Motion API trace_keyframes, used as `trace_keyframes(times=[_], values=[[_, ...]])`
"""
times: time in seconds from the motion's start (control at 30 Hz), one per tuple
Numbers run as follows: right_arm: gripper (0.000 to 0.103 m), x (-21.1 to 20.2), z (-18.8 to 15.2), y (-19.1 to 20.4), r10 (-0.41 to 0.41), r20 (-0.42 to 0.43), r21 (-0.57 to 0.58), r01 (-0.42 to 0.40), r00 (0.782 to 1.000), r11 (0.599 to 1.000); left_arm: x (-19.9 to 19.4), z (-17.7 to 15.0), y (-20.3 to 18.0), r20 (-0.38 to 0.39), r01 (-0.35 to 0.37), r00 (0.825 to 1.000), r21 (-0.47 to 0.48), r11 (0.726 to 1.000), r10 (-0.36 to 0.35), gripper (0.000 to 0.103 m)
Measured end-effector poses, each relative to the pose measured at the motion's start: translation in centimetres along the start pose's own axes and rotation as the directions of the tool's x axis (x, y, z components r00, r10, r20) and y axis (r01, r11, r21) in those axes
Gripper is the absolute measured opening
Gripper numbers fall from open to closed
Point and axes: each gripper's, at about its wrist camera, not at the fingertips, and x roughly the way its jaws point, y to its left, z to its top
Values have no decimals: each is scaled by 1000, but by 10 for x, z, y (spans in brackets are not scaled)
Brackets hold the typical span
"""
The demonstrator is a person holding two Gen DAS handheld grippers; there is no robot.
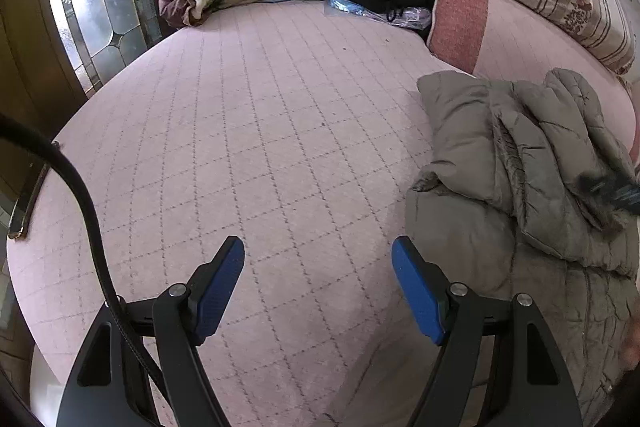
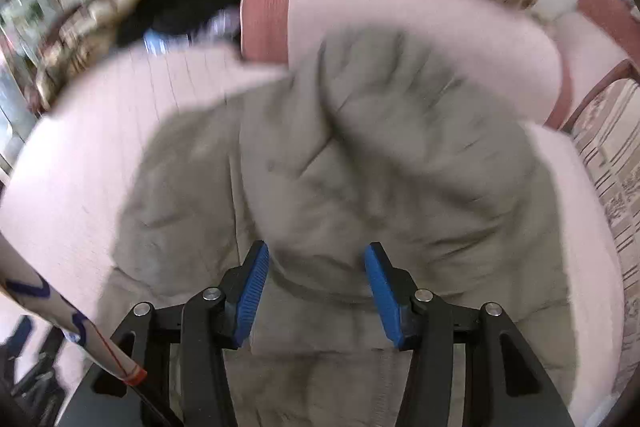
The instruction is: Fold large clothes
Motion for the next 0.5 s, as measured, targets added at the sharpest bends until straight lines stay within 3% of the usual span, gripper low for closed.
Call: trace_keyframes(times=[0.13,0.23,0.3,0.43,0.5], values=[[55,8,1,7,-48,5,4,48,999,999,2,2,11,-10,6,1000,-23,1000,-6,75],[55,-24,-5,9,17,97,30,-20,995,999,2,4,17,-14,20,1000,-41,999,-21,75],[55,-34,-7,17,68,115,10,-70,991,998,2,6,20,-14,24,1000,-46,999,-25,75],[56,-7,-16,36,122,5,-22,-121,993,992,2,4,16,-18,18,1000,-31,999,-19,75],[56,-3,-16,34,120,9,-16,-120,993,993,2,3,14,-16,5,1000,-17,1000,-5,75]])
